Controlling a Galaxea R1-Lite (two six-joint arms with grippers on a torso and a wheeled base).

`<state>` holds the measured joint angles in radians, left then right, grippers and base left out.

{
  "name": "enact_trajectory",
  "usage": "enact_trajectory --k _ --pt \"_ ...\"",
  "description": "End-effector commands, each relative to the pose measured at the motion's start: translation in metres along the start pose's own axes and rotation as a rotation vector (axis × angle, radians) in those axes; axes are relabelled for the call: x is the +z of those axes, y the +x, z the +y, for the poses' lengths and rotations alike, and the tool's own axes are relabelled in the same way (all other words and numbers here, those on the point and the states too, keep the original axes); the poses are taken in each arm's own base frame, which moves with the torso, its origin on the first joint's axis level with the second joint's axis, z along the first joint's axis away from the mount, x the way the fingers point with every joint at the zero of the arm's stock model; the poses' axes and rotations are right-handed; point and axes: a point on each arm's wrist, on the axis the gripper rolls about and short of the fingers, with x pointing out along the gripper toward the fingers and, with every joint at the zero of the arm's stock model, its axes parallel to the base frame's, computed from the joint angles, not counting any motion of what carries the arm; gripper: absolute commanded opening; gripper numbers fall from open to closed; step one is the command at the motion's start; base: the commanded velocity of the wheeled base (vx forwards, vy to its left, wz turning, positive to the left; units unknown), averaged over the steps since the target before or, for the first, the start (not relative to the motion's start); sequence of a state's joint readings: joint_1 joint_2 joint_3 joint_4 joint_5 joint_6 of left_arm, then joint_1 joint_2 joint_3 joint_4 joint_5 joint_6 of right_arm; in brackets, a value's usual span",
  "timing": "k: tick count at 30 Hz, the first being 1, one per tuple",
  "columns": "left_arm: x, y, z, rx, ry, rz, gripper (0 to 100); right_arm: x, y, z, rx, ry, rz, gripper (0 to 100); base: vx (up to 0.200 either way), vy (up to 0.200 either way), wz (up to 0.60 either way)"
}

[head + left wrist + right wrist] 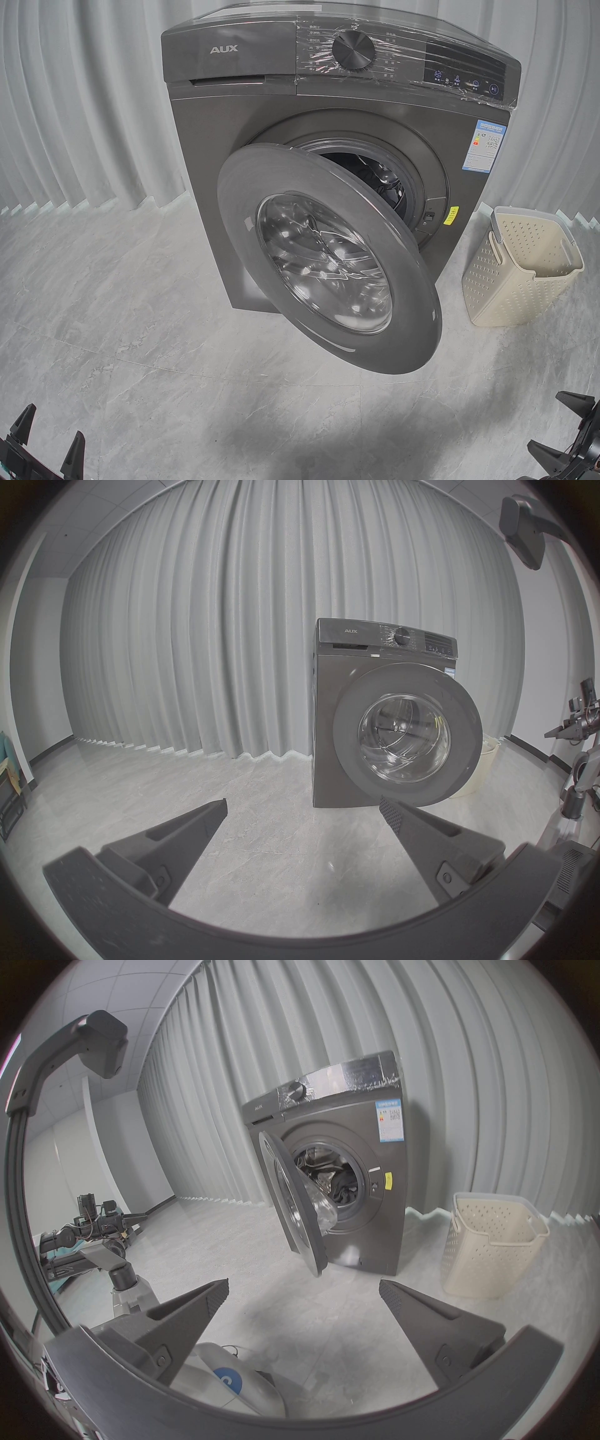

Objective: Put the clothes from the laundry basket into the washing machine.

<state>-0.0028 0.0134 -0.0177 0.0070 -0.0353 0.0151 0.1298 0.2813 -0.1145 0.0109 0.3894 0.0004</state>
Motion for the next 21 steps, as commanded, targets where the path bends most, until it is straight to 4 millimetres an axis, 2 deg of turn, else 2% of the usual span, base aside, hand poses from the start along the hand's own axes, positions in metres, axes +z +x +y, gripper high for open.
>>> enact_trajectory --k 1,4,5,12,15,16,17,21 --pt "-0.004 0.001 0.0 0.0 0.0 0.008 100 0.009 0.0 0.0 0.002 -0.021 -0.038 100 0.0 0.0 0.0" --pt "-0.004 0.001 0.0 0.0 0.001 0.008 100 0.014 0.002 -0.001 -0.018 -0.039 -0.042 100 0.0 0.0 0.0" --pt "-0.004 0.0 0.0 0.0 0.003 0.006 100 0.025 0.011 -0.005 -0.039 -0.017 0.01 100 0.0 0.0 0.0" --pt "-0.004 0.0 0.0 -0.002 0.006 0.005 100 0.049 0.044 -0.016 0.02 0.056 0.171 100 0.0 0.0 0.0" --pt "-0.004 0.0 0.0 -0.002 0.006 0.005 100 0.063 0.075 -0.019 0.105 0.051 0.238 100 0.0 0.0 0.0" --pt "-0.004 0.0 0.0 -0.002 0.006 0.005 100 0.063 0.075 -0.019 0.105 0.051 0.238 100 0.0 0.0 0.0" --pt "-0.004 0.0 0.0 -0.002 0.005 0.005 100 0.067 0.09 -0.021 0.125 0.041 0.249 100 0.0 0.0 0.0" --pt "-0.004 0.0 0.0 0.0 0.002 0.005 100 0.07 0.117 -0.024 0.146 0.026 0.25 100 0.0 0.0 0.0"
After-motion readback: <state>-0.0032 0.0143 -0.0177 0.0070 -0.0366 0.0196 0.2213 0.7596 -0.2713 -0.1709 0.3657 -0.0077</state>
